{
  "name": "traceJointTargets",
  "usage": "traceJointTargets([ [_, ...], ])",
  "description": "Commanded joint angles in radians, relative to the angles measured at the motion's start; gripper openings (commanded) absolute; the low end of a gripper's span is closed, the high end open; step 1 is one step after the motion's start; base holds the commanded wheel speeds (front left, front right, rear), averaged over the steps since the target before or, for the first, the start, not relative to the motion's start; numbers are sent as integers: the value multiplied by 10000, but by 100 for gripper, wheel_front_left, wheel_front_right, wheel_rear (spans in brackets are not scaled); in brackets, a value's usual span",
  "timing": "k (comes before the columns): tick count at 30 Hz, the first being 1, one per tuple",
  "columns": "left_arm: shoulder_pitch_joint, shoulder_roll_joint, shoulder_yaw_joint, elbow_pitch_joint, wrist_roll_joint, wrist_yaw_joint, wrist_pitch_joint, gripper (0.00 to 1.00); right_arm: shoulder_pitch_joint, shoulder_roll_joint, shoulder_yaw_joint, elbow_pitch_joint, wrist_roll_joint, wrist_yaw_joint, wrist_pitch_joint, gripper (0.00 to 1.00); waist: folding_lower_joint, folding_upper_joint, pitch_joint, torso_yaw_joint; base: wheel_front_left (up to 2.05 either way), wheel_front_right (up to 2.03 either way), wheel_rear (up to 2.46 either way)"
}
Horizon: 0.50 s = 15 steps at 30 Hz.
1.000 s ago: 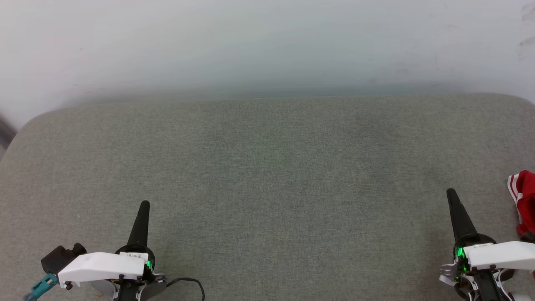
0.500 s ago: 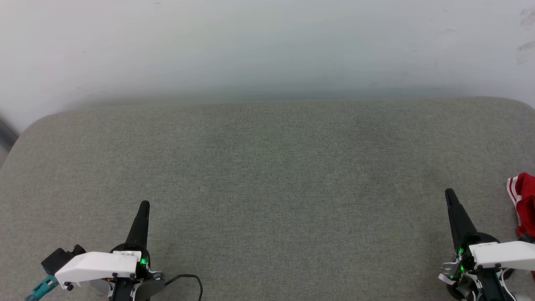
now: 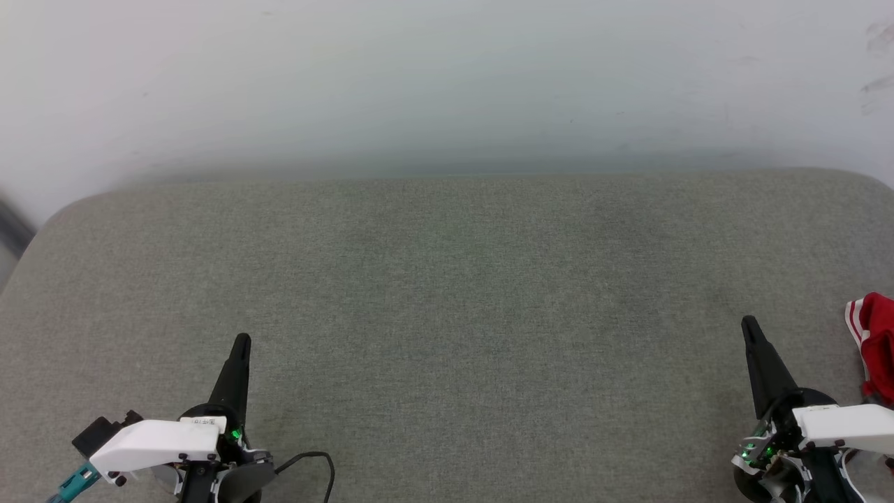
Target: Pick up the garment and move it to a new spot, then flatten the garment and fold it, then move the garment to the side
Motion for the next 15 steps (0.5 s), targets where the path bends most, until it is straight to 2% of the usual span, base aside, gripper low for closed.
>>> traceJointTargets([
  [1,-163,-23,34,28,-154,-38,64,0,-207,31,-13,23,183,-3,45,0,0,-1,-9,2,0,0,0],
  [15,-210,-52,136,183,-974,-40,323,0,-237,68,-77,160,1016,-3,308,0,0,-1,-130,23,0,0,0],
])
